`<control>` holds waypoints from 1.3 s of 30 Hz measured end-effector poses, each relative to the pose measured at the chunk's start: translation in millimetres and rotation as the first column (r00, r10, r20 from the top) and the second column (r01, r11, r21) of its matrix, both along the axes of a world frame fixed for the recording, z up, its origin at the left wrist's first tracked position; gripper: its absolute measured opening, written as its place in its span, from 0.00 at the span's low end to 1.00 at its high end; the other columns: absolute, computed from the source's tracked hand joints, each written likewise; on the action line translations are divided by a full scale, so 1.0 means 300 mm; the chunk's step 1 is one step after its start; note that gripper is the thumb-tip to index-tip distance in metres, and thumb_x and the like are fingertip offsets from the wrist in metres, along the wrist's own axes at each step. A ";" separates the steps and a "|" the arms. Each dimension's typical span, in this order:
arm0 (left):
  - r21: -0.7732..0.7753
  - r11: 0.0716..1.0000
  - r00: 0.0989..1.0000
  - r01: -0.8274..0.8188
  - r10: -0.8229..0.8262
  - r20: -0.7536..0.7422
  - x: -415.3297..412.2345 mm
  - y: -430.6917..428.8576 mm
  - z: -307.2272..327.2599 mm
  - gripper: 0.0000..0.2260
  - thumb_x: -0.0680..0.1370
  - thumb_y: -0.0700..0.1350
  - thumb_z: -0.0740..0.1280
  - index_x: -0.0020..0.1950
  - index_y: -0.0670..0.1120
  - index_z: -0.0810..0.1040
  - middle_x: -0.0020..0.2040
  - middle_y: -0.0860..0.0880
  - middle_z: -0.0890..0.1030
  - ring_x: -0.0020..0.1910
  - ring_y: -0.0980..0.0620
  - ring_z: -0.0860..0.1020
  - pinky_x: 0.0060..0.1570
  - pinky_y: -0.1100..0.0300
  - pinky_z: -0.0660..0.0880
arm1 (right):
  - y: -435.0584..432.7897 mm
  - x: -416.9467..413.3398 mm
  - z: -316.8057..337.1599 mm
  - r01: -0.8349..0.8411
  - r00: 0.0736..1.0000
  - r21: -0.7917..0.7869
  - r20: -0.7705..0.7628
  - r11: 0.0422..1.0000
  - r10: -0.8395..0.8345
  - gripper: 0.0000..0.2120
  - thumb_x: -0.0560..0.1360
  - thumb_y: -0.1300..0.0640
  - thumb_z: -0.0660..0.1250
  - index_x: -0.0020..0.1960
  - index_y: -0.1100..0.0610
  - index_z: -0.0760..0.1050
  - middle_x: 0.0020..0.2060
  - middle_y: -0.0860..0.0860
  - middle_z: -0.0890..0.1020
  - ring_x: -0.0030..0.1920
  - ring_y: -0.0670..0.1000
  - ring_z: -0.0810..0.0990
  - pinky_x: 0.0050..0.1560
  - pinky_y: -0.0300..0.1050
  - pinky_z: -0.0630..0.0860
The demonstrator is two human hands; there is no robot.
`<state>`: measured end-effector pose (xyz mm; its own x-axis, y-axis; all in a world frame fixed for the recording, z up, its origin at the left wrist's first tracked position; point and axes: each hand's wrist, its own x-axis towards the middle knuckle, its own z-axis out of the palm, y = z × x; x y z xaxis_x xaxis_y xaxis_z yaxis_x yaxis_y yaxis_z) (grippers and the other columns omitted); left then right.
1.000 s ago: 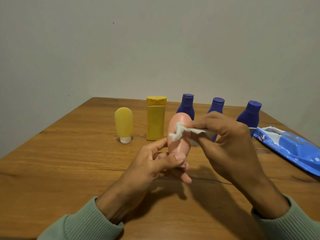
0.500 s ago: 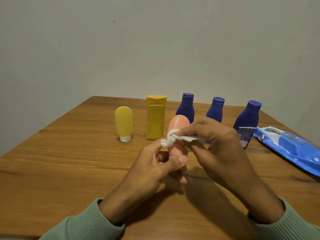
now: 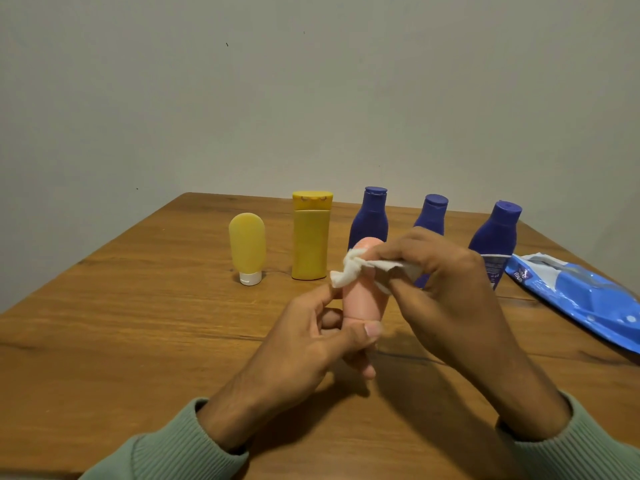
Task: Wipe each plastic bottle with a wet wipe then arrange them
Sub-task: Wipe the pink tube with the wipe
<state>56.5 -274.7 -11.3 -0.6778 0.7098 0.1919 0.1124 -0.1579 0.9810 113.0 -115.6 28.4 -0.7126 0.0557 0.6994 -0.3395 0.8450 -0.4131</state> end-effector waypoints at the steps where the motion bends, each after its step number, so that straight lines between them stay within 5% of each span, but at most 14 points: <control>1: 0.020 1.000 1.000 -0.003 0.003 0.011 -0.002 0.000 0.003 0.17 0.73 0.43 0.71 0.62 0.44 0.76 0.44 0.39 0.81 0.39 0.36 0.81 0.40 0.33 0.79 | -0.007 0.003 0.003 -0.026 0.999 -0.011 0.043 1.000 0.027 0.11 0.70 0.63 0.68 0.51 0.52 0.80 0.44 0.41 0.78 0.49 0.39 0.76 0.49 0.29 0.72; 7: 0.108 0.992 0.997 -0.059 0.054 0.054 -0.015 0.008 0.005 0.14 0.71 0.39 0.71 0.56 0.38 0.78 0.42 0.38 0.81 0.38 0.42 0.80 0.38 0.55 0.80 | -0.024 0.009 0.031 -0.100 0.963 -0.058 0.245 0.993 0.111 0.09 0.71 0.59 0.70 0.49 0.48 0.82 0.42 0.39 0.80 0.47 0.38 0.76 0.48 0.30 0.73; 15: 0.141 0.990 0.977 0.018 -0.048 0.206 -0.016 -0.002 0.013 0.18 0.72 0.42 0.72 0.61 0.40 0.77 0.44 0.38 0.81 0.41 0.39 0.80 0.50 0.48 0.75 | 0.004 0.023 0.061 -0.141 0.970 -0.027 0.198 0.990 0.143 0.11 0.70 0.61 0.71 0.49 0.48 0.81 0.42 0.39 0.80 0.47 0.39 0.77 0.48 0.32 0.74; 25: 0.017 0.985 0.966 0.173 -0.173 0.192 0.000 -0.017 0.019 0.18 0.73 0.40 0.72 0.63 0.46 0.78 0.45 0.36 0.80 0.41 0.39 0.79 0.49 0.43 0.77 | 0.060 -0.005 0.036 0.104 0.990 -0.089 -0.090 0.991 -0.112 0.12 0.72 0.64 0.70 0.50 0.50 0.78 0.42 0.33 0.74 0.47 0.31 0.74 0.44 0.22 0.68; 35: 0.102 0.993 0.979 0.052 -0.071 0.192 -0.004 -0.009 0.013 0.16 0.72 0.42 0.73 0.59 0.43 0.79 0.45 0.35 0.80 0.41 0.38 0.80 0.49 0.28 0.73 | -0.001 0.007 0.028 -0.061 0.990 -0.070 0.126 0.996 0.069 0.10 0.72 0.62 0.69 0.51 0.52 0.81 0.45 0.41 0.80 0.48 0.39 0.76 0.47 0.29 0.72; 39: 0.135 0.990 0.974 -0.025 -0.006 0.228 -0.011 -0.008 0.012 0.16 0.72 0.43 0.71 0.59 0.41 0.78 0.47 0.35 0.81 0.43 0.38 0.80 0.50 0.43 0.76 | -0.017 0.014 0.038 -0.141 0.968 -0.104 0.194 0.985 0.159 0.09 0.71 0.60 0.70 0.51 0.51 0.82 0.43 0.41 0.81 0.47 0.40 0.78 0.46 0.32 0.75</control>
<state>53.0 -277.2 -7.7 -0.7215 0.6808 0.1264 -0.1089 -0.2919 0.9502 117.3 -120.5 39.8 -0.8429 -0.0077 0.5379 -0.3620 0.7479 -0.5565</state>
